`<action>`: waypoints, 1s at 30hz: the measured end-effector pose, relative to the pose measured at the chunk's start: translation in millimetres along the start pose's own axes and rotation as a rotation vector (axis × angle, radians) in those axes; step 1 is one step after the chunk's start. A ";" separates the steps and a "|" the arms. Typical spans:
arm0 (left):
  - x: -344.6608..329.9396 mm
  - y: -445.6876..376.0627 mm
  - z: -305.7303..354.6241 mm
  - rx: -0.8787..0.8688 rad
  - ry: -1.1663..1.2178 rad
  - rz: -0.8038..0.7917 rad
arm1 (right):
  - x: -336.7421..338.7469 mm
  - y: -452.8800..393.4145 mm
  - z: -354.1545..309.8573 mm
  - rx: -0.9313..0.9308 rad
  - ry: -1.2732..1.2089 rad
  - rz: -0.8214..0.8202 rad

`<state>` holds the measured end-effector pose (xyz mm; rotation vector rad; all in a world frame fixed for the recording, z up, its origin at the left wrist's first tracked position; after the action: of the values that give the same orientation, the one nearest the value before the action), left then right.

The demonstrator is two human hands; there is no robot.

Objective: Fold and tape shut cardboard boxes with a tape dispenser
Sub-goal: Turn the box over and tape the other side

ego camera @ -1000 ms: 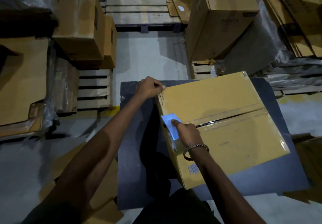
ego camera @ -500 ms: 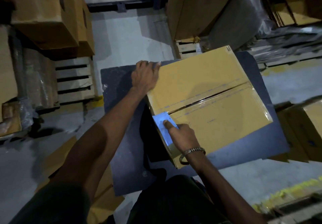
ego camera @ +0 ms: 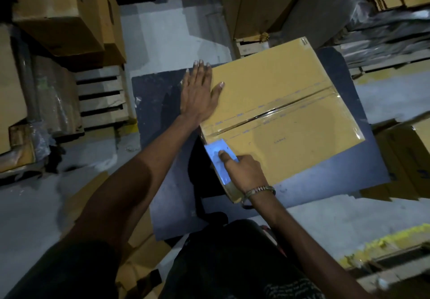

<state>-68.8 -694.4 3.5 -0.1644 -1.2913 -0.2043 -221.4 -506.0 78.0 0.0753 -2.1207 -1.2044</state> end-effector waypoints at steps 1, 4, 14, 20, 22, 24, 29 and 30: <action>-1.0 1.5 1.0 0.001 -0.009 -0.004 | 0.0 6.1 11.3 0.004 0.007 -0.003; 2.0 3.3 3.0 0.025 -0.014 -0.005 | -0.6 14.7 31.1 0.007 -0.004 0.003; -16.7 57.4 49.0 -0.076 -0.056 -0.067 | -7.7 11.3 35.8 0.026 -0.064 0.057; -15.6 58.4 49.8 -0.060 -0.099 -0.072 | -9.3 36.9 96.8 0.001 -0.036 0.040; -13.6 64.3 57.4 -0.038 -0.071 -0.070 | -10.4 38.7 109.1 -0.004 -0.066 0.055; -19.5 81.5 71.1 -0.006 -0.076 -0.061 | -12.8 37.4 109.6 0.000 -0.078 0.068; -27.4 102.2 85.2 0.012 -0.043 -0.071 | -13.4 43.1 117.9 0.012 -0.065 0.058; -26.5 100.8 83.7 0.023 -0.045 -0.070 | -12.3 44.4 126.7 0.001 -0.049 0.059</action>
<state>-129.5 -575.4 -0.2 -0.1043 -1.3445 -0.2466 -274.5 -382.9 63.6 -0.0167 -2.1501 -1.1818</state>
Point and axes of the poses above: each hand's wrist, its own y-axis away from the middle knuckle, its own x-axis out of the back of the hand, z = x × y, the point moved 4 cm from there along -y, towards the middle knuckle, and after that the axes turned 10 degrees about -x, right-handed, at the moved point
